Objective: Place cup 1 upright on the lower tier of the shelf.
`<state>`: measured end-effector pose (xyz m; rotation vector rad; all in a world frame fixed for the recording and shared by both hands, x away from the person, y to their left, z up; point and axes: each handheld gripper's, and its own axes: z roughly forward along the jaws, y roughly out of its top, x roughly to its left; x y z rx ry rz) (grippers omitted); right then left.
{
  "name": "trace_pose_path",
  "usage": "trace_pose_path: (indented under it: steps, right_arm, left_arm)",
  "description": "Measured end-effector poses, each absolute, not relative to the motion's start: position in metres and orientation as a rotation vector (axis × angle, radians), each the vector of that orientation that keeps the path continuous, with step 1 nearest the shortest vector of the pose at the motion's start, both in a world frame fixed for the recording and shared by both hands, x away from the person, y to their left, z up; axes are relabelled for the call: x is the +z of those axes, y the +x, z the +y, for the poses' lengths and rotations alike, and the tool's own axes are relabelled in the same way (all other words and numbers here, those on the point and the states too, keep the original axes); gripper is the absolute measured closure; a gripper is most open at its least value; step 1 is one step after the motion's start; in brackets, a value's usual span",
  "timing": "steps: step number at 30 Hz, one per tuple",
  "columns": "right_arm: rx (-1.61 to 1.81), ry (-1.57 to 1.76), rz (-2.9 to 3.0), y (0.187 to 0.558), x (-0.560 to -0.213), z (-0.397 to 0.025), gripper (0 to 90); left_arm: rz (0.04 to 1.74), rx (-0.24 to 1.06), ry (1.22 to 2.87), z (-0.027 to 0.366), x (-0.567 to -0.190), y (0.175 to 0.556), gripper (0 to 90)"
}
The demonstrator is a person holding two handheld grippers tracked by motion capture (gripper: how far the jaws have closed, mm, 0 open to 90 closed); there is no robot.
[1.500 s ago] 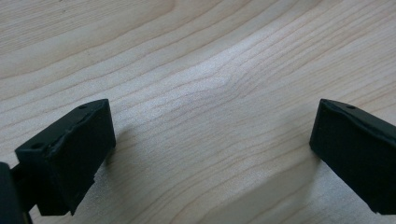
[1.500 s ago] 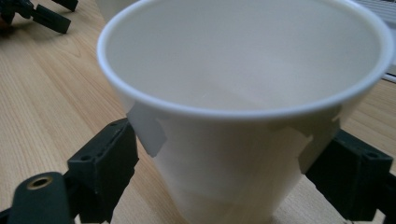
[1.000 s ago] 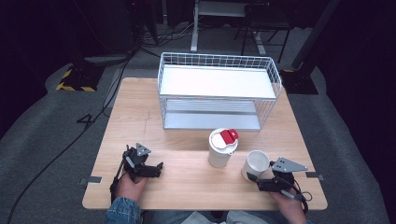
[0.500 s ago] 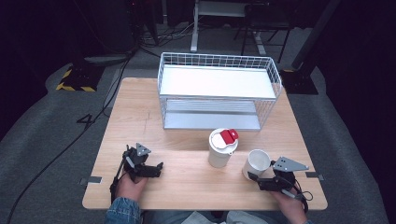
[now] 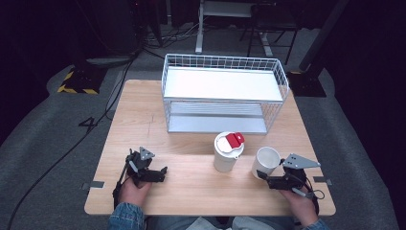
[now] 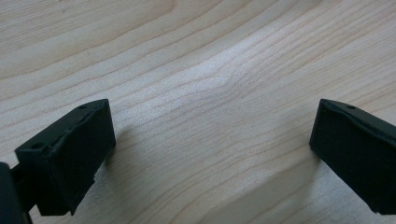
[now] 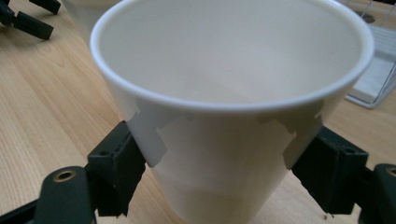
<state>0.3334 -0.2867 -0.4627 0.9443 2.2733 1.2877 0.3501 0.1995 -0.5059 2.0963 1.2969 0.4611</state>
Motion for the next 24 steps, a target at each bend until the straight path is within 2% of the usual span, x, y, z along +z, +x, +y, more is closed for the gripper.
trace_pose_path:
  steps: [24]
  right_arm:
    - [1.268, 0.919, 2.241, 0.381, -0.427, -0.276, 23.2]
  left_arm:
    - [1.301, 0.471, 2.095, 0.199, -0.506, 0.351, 0.8]
